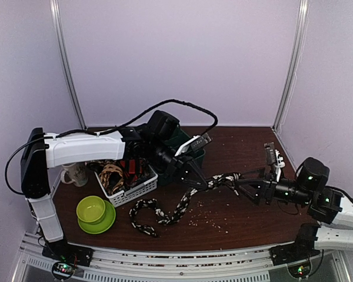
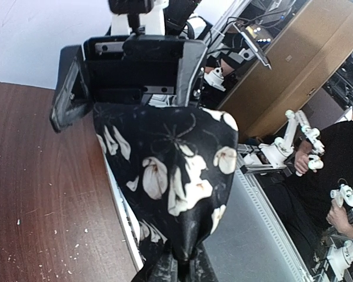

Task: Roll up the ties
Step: Pass from the left arm to the right

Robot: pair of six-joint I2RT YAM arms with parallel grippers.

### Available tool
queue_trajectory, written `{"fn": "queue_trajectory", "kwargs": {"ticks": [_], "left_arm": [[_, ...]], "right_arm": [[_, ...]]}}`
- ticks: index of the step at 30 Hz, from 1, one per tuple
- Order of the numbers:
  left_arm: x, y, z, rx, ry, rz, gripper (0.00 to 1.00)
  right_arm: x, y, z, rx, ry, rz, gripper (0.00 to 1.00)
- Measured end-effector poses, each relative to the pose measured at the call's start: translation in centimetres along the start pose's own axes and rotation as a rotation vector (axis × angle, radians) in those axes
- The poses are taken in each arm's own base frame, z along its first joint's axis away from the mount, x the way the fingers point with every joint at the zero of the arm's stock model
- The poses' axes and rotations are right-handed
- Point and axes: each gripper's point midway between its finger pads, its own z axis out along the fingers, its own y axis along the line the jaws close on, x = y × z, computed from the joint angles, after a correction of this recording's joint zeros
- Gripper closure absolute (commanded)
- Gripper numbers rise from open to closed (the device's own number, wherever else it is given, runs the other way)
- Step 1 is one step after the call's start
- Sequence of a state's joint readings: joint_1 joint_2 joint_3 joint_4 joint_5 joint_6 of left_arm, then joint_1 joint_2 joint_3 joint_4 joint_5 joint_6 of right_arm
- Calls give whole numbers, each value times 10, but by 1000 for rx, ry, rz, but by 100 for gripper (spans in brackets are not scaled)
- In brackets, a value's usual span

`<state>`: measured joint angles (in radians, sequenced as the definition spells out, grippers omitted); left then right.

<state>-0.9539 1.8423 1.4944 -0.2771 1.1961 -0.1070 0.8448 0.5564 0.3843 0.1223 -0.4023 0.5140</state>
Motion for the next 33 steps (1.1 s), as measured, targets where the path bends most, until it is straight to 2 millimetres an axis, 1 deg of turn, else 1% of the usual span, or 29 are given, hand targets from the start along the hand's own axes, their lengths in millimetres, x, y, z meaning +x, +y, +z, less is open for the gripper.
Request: {"fn": "queue_trajectory", "kwargs": {"ticks": [3,7,10,13,17,19,22,24,26,29,31,33], "left_arm": [[-1,-4,-6,30,-8,-5,100],[-8,-8,-23,40,-33,-3,100],[-15,-17,-35,52,-50,13,100],[-20,-26,-39,73,-56,24,100],[-20,-34,-37,114,-52,26,100],[-20,-38,-35,134,-49,27,100],[-19,-44,-31,163,-44,29,100],[-18,-49,-30,184,-41,29,100],[-17,-52,-28,204,-38,28,100],[-16,-54,-27,225,-36,24,100],[-15,-54,-26,238,-33,19,100],[-14,-54,-26,248,-32,14,97]], "right_arm": [[-11,11,-2,-22,-34,-49,11],[-19,13,-13,-8,-75,-103,11],[-23,15,-18,3,-94,-148,11],[-16,17,-13,6,-70,-182,11],[-11,27,2,-2,-16,-246,11],[-16,36,9,-12,-8,-289,12],[-24,55,21,-38,0,-346,18],[-28,68,28,-55,4,-388,25],[-29,79,33,-67,9,-420,36],[-29,88,39,-72,15,-465,50],[-27,90,41,-67,23,-479,64],[-27,90,41,-57,23,-498,84]]}}
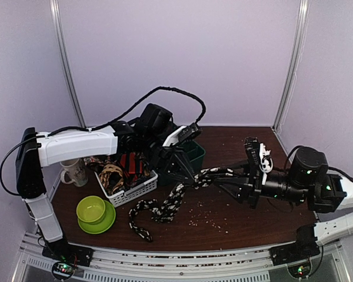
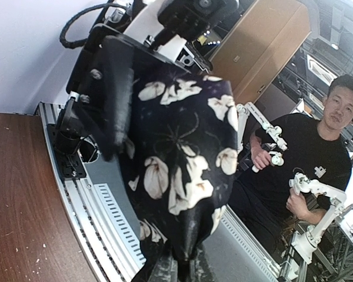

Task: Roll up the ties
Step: Pass from the left arm to the right, then flatten out the tie at the center of the board.

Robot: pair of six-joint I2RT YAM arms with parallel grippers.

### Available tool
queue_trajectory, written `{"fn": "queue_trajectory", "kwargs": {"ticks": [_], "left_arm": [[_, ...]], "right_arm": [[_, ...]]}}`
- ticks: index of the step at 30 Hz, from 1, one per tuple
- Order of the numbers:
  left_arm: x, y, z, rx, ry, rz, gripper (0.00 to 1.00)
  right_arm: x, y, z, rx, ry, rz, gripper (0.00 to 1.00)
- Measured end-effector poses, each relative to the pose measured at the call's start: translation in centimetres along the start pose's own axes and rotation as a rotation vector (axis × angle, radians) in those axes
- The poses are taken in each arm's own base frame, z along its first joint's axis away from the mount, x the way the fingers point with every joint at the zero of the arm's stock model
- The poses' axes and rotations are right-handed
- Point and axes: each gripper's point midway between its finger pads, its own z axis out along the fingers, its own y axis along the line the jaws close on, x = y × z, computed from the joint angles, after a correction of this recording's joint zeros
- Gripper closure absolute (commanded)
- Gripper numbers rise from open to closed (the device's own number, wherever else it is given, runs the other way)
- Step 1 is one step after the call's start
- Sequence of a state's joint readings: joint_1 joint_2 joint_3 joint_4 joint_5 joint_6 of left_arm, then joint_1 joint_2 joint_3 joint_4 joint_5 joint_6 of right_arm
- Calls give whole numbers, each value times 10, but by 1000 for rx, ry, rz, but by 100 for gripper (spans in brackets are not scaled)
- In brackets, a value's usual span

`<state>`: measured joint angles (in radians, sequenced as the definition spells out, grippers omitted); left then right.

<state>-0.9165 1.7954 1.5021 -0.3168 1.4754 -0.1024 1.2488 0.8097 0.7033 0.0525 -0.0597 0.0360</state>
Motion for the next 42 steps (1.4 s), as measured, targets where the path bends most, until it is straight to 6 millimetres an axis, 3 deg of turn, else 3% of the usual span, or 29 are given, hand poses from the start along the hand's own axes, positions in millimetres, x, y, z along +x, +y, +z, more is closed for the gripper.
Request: {"fn": "queue_trajectory", "kwargs": {"ticks": [2,9,12,15,18,20,23,27,34,37,40,42], "left_arm": [[1,1,0,5,0,-6,87],[-1,15,-4,-85,-2,-13,44],[-4,41,-23,-254,-24,-40,41],[0,66,-60,-487,-69,-77,40],[1,80,-95,-703,-98,-91,40],[2,83,-108,-808,-104,-83,40],[19,82,-116,-916,-88,-88,40],[65,83,-116,-1024,-7,-143,40],[153,90,-97,-1128,168,-281,38],[177,93,-101,-1160,194,-337,38],[184,100,-99,-1173,224,-346,37],[187,111,-92,-1166,263,-338,23]], "right_arm": [[0,-2,0,12,6,0,100],[-3,-23,-5,141,21,61,100],[2,-54,-20,302,30,147,100],[11,-104,-49,537,24,269,100],[33,-164,-97,836,20,409,100],[50,-192,-131,1009,23,484,100],[82,-218,-176,1222,50,581,100],[117,-227,-207,1377,136,656,100],[158,-225,-221,1487,310,722,100],[160,-221,-227,1500,313,734,100],[156,-218,-233,1506,292,732,100],[155,-217,-237,1516,289,725,100]]}}
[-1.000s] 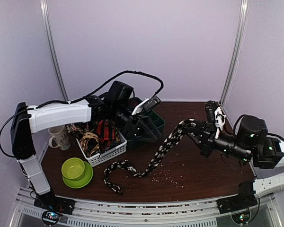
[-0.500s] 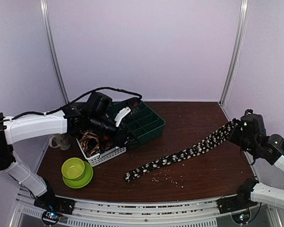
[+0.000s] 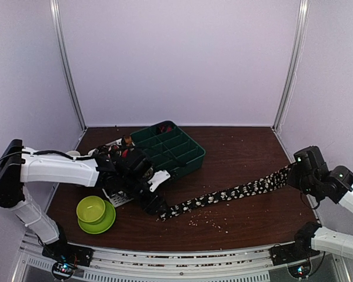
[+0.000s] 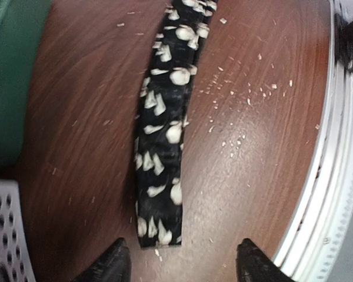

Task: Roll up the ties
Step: Flatten out the tie at the center of the board.

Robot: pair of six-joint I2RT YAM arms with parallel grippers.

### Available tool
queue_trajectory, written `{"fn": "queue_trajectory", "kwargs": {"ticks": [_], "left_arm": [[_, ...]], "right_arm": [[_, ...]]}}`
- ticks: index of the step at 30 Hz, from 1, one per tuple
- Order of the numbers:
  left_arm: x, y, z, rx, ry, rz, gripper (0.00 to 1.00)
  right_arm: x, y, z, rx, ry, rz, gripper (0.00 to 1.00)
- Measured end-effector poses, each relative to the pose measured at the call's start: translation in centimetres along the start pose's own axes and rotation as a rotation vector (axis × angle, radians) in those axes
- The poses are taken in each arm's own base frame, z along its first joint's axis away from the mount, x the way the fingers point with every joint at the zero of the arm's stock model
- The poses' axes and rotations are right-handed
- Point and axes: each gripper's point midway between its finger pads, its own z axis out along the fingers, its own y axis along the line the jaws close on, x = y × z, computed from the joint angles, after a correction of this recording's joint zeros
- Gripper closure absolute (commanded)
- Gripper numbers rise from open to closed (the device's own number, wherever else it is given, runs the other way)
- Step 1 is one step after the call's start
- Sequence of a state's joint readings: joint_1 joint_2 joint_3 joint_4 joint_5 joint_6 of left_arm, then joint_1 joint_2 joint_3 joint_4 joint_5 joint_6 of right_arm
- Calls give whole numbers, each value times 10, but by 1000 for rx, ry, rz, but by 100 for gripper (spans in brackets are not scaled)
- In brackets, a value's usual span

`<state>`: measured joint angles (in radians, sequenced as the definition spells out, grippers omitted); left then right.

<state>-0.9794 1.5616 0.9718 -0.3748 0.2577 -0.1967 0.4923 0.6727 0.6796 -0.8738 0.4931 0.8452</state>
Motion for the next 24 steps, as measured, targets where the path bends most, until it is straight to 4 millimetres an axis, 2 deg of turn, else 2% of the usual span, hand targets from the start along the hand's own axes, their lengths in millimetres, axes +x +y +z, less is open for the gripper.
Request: {"fn": "queue_trajectory", "kwargs": {"ticks": [4,7,8,11,14,18,24], "left_arm": [[-3,-8,32,12,59,73,22],[-4,-6,51,14,94,112,26],[-3,-4,57,12,105,122,29],[5,3,71,0,147,148,47],[13,7,78,-6,185,176,60],[17,4,78,-3,203,220,72],[23,-16,81,28,217,305,79]], "right_arm": [[0,-8,-2,21,-3,-5,100],[0,-14,-4,38,-9,-2,100],[-1,-16,-5,42,-12,3,100],[-5,-23,-9,61,-27,20,100],[-13,-29,-15,80,-49,42,100],[-28,-40,-24,120,-82,90,100],[-40,-51,-33,140,-122,199,100]]}}
